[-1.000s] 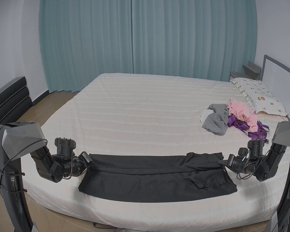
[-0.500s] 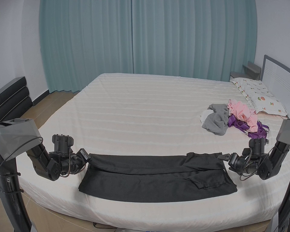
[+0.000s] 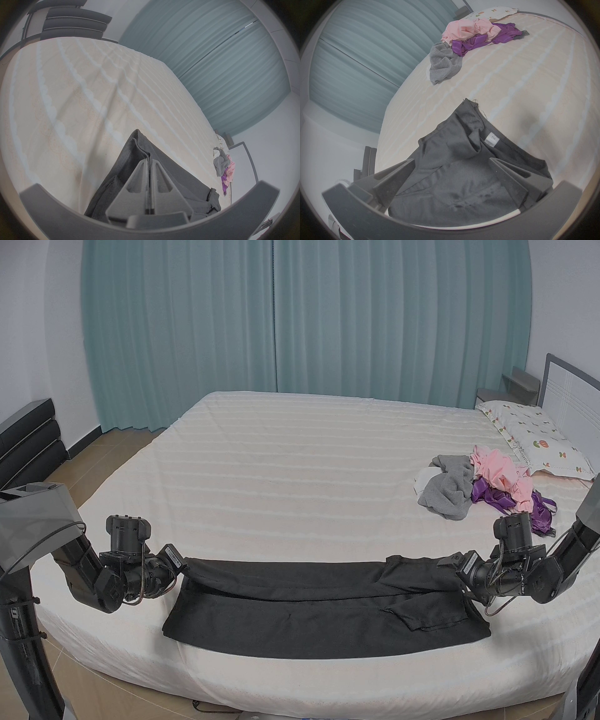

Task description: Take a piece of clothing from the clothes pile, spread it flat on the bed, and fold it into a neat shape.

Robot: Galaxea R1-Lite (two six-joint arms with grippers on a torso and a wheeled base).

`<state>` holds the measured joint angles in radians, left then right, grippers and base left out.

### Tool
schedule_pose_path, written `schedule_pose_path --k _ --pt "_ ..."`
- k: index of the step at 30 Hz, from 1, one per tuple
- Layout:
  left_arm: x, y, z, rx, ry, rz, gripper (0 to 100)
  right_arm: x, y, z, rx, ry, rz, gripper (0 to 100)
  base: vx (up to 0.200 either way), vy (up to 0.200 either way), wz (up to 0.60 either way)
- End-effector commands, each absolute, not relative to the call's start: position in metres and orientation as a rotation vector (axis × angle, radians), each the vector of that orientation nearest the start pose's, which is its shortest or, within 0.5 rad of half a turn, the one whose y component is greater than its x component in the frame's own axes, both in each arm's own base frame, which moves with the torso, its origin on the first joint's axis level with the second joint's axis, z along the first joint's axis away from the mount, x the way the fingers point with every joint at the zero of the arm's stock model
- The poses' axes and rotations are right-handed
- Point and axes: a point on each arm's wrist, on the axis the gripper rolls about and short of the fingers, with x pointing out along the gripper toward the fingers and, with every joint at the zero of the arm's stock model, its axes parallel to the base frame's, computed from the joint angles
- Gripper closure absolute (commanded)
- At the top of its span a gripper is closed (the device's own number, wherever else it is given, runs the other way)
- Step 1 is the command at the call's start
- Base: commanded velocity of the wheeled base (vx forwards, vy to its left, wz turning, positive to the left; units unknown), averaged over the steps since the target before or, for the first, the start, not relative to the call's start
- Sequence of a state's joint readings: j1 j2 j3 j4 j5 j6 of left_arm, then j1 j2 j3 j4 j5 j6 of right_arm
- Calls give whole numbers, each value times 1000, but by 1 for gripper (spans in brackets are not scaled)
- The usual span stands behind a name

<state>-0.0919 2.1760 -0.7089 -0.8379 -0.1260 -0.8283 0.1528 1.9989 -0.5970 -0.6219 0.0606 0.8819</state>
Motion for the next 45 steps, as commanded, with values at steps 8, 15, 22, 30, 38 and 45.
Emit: schedule_pose_path --k 8,15,22,30,38,45 --pt "345 -35 21 -809 679 62 100 325 57 24 810 815 -190 0 0 0 0" --pt "345 -35 21 -809 676 61 100 326 57 21 803 848 -210 100 0 0 0" --pt "345 -35 22 -810 672 59 100 325 54 23 801 852 -217 100 0 0 0" --pt "345 -35 25 -810 664 55 100 323 47 36 824 825 -216 100 0 0 0" --pt "345 -35 24 -810 665 56 100 325 49 32 829 830 -208 0 0 0 0" --pt "346 -34 24 -811 664 57 100 335 52 27 841 836 -212 0 0 0 0"
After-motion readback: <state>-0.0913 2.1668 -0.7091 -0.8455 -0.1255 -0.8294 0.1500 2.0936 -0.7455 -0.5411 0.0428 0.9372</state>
